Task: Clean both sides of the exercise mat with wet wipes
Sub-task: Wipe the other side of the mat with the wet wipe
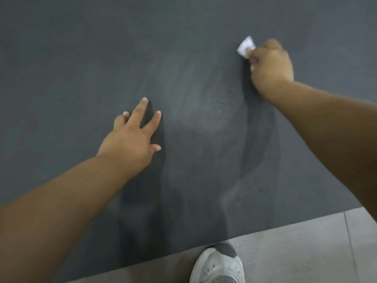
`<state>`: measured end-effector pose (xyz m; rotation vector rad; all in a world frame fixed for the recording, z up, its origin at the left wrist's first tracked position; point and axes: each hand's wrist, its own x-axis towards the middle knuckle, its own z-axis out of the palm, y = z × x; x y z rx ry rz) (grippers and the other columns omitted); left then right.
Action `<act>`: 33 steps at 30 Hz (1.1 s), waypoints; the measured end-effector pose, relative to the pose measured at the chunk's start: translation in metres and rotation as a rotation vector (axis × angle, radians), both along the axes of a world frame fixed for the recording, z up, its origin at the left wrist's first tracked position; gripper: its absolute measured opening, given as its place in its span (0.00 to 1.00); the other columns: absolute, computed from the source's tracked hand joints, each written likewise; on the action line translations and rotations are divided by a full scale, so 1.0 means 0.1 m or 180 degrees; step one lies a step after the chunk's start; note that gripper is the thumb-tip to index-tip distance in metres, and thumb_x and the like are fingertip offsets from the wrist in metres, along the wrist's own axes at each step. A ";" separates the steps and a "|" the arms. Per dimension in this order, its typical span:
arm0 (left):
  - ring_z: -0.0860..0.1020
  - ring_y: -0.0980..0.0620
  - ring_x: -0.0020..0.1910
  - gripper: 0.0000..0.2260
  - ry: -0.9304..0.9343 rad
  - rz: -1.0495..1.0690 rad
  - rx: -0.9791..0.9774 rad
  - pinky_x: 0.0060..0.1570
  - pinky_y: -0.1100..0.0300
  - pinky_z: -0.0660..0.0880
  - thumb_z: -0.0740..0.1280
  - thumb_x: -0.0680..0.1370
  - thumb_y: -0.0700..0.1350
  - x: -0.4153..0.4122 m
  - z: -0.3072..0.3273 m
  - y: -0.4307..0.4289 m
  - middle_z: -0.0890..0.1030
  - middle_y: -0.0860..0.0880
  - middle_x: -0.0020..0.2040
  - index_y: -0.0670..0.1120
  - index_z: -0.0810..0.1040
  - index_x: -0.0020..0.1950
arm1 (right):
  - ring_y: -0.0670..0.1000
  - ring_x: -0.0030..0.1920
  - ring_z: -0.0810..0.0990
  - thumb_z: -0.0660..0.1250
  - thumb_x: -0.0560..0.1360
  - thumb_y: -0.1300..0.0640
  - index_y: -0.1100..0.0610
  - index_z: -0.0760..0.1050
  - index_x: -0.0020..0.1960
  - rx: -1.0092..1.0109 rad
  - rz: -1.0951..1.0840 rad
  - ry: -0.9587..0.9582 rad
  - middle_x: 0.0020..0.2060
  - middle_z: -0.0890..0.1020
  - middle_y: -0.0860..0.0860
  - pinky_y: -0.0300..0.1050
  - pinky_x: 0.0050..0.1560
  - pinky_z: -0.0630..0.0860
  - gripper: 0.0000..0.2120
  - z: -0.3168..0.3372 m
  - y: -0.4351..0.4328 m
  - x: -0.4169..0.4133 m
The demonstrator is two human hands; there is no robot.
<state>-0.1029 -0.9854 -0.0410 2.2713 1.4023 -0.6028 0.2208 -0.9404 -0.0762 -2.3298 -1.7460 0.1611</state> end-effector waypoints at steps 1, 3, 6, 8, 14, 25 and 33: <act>0.51 0.39 0.73 0.31 0.0141 -0.0117 0.0032 0.68 0.52 0.61 0.54 0.80 0.58 0.03 -0.01 0.01 0.34 0.52 0.75 0.55 0.40 0.77 | 0.62 0.52 0.73 0.57 0.76 0.60 0.61 0.76 0.58 -0.0109 -0.0293 -0.0015 0.48 0.74 0.57 0.47 0.46 0.67 0.14 -0.01 0.09 0.11; 0.52 0.37 0.73 0.30 0.0372 -0.0281 0.0078 0.69 0.54 0.57 0.51 0.81 0.59 0.05 -0.02 0.02 0.34 0.49 0.76 0.54 0.38 0.77 | 0.62 0.53 0.73 0.56 0.76 0.63 0.62 0.76 0.57 -0.0144 -0.0508 -0.0027 0.51 0.71 0.61 0.46 0.47 0.67 0.14 -0.02 0.15 0.14; 0.51 0.37 0.72 0.29 0.0420 -0.0204 0.0041 0.70 0.54 0.55 0.51 0.81 0.57 0.07 -0.02 0.01 0.34 0.50 0.76 0.54 0.39 0.77 | 0.60 0.54 0.73 0.55 0.77 0.64 0.61 0.74 0.60 -0.0163 -0.0381 -0.0073 0.55 0.72 0.62 0.45 0.48 0.66 0.15 -0.02 -0.03 -0.07; 0.51 0.36 0.72 0.29 0.0460 -0.0322 0.0182 0.71 0.54 0.51 0.50 0.82 0.57 0.06 -0.03 -0.02 0.35 0.48 0.76 0.52 0.39 0.77 | 0.62 0.48 0.74 0.56 0.76 0.64 0.60 0.75 0.60 -0.0022 0.0057 -0.0064 0.51 0.73 0.62 0.48 0.44 0.69 0.15 -0.04 -0.27 -0.23; 0.43 0.38 0.74 0.26 0.0151 0.0070 -0.0046 0.72 0.47 0.54 0.53 0.82 0.50 0.08 -0.02 -0.08 0.37 0.53 0.77 0.54 0.45 0.77 | 0.58 0.31 0.75 0.55 0.71 0.62 0.62 0.79 0.54 0.0069 0.1721 0.0353 0.36 0.76 0.58 0.46 0.28 0.74 0.17 -0.08 -1.35 -0.73; 0.45 0.46 0.76 0.26 -0.0357 -0.0421 -0.0094 0.71 0.48 0.59 0.60 0.80 0.51 0.38 0.04 -0.29 0.46 0.49 0.77 0.50 0.56 0.76 | 0.55 0.35 0.73 0.59 0.77 0.60 0.56 0.77 0.57 -0.0243 0.3560 0.0440 0.41 0.79 0.54 0.45 0.35 0.73 0.12 -0.06 -2.16 -0.58; 0.45 0.46 0.76 0.30 -0.0320 -0.0452 -0.0093 0.71 0.50 0.57 0.61 0.79 0.54 0.77 0.07 -0.09 0.45 0.49 0.77 0.50 0.53 0.77 | 0.59 0.42 0.71 0.57 0.76 0.60 0.64 0.75 0.53 0.0254 -0.1022 0.0178 0.38 0.66 0.50 0.42 0.36 0.61 0.12 -0.05 -1.13 0.52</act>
